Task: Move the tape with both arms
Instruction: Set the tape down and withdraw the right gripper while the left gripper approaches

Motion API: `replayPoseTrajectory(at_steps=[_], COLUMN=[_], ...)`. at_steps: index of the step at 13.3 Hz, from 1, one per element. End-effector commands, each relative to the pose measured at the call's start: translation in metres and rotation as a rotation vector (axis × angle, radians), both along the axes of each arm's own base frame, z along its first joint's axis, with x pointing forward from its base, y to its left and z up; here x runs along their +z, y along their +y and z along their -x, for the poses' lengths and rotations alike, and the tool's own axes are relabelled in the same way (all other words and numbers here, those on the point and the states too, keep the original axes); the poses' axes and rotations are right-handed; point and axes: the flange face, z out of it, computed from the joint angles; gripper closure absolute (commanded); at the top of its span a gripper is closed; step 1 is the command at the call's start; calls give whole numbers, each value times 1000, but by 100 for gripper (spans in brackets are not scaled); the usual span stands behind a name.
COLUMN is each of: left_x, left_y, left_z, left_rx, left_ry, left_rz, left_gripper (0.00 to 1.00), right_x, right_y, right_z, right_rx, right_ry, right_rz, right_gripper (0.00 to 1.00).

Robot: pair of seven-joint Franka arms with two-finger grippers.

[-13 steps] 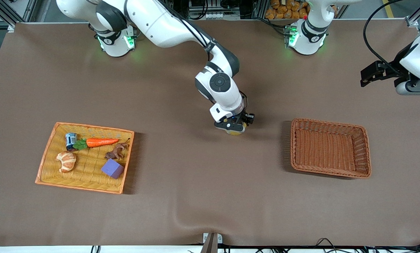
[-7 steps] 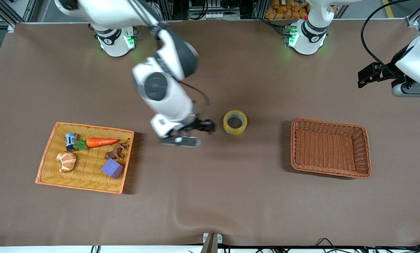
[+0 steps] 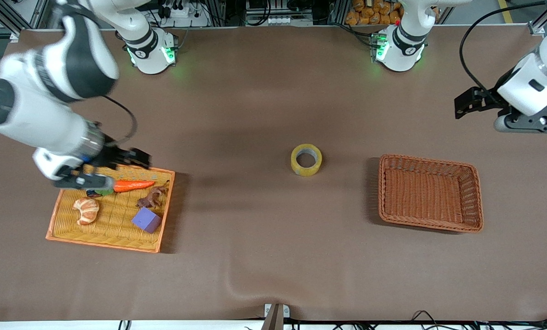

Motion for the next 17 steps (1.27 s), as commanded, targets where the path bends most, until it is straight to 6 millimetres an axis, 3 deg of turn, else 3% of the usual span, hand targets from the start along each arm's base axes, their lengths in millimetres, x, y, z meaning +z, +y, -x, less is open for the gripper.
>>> replayPoseTrajectory(at_steps=[1,3,4,7,9,12,16,17], left_x=[-2,-19,-39,-92,-138,-205,-256,-276], left_y=[-22,-52,-77,-154,-176,-203,-232,-238], left_z=[-7,-11,-15,-18,-15,9,30,34], left_rx=[-17,7,77,130,182,144,91,80], left_ry=[-20,-18,9,24,19,6,-12,-2], left_rz=[34,27,16,-2,-5,3,30,32], left_gripper=[0,0,0,0,0,0,0,0], right_x=[40,51,52,51,60,88,107,109], right_y=[-63,-90,-98,-103,-109,-127,-137,-137], right_z=[31,38,39,41,40,46,57,58], right_rx=[8,-22,-14,9,14,-31,-62,-58], right_ry=[-10,-12,-14,-12,-27,-59,-75,-73], right_rz=[-1,9,29,95,121,105,47,62], right_gripper=[0,0,0,0,0,0,0,0])
